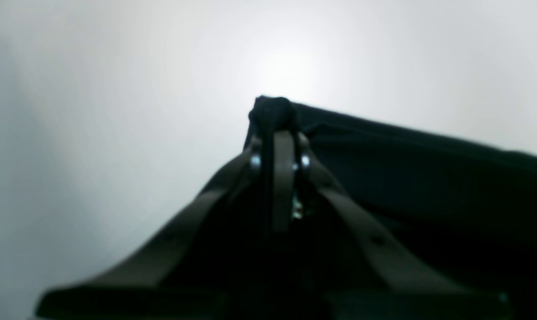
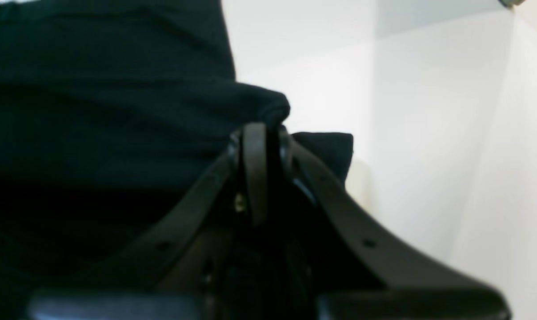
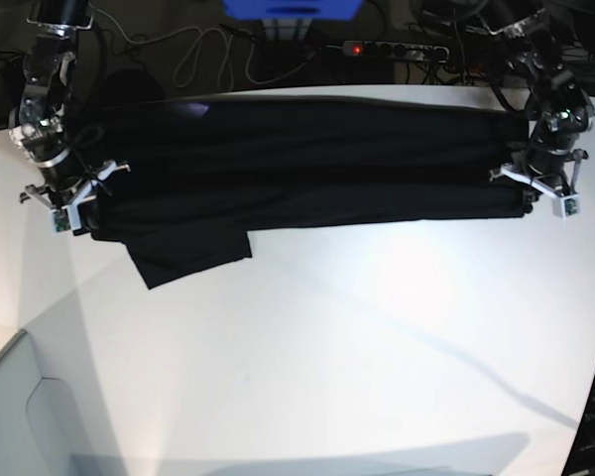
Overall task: Fold the T-shirt properly
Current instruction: 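Lift the hem and fold it over toward the shoulder edge, then hold the folded hem at the shoulder edge with both grippers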
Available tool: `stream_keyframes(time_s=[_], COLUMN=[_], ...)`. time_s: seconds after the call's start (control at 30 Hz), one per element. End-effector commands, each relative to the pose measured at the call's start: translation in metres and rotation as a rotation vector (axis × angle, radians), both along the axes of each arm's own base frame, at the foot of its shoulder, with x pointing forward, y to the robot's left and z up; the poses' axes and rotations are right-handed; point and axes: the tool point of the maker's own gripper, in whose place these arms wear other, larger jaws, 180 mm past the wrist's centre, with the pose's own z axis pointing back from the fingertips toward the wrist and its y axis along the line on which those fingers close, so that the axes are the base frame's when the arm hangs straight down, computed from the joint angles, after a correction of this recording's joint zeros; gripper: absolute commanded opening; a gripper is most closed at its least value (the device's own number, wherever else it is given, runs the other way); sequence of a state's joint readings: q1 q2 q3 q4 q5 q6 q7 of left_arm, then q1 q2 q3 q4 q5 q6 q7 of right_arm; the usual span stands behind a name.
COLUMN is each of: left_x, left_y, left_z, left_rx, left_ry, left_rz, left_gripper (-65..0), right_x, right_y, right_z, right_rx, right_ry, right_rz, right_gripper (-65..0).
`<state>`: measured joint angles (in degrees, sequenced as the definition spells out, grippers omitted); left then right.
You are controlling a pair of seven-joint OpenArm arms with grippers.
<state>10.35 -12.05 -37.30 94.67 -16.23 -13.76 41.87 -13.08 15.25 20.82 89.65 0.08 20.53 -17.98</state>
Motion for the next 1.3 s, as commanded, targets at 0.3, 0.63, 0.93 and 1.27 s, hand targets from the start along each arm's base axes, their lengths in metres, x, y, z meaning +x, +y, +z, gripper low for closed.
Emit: stream_keyframes(time_s=[0.3, 0.63, 0.93, 1.27], left_x=[-0.006, -0.024, -0.028, -0.034], left_y=[0.005, 0.011, 0.012, 0.007], left_z=[0.005, 0.006, 0.017, 0.012], left_rx=[0.028, 0.026, -0.055, -0.058], left_ry=[-0.006, 0.015, -0.054, -0.025], left_rz=[-0.003, 0.018, 0.053, 0.033], left_gripper=[-65.0, -44.2, -38.4, -35.5], right_x=[-0.009, -0.025, -0.030, -0.031], right_y=[-0.004, 0.016, 0.016, 0.016], right_z=[0.001, 0.010, 0.014, 0.013], right_rx=[-0.009, 0.025, 0.024, 0.024], right_ry=[-0.002, -0.005, -0.007, -0.005], right_rz=[0.006, 0.139, 0.163, 0.163], right_gripper=[-50.5, -25.8, -25.8, -25.8])
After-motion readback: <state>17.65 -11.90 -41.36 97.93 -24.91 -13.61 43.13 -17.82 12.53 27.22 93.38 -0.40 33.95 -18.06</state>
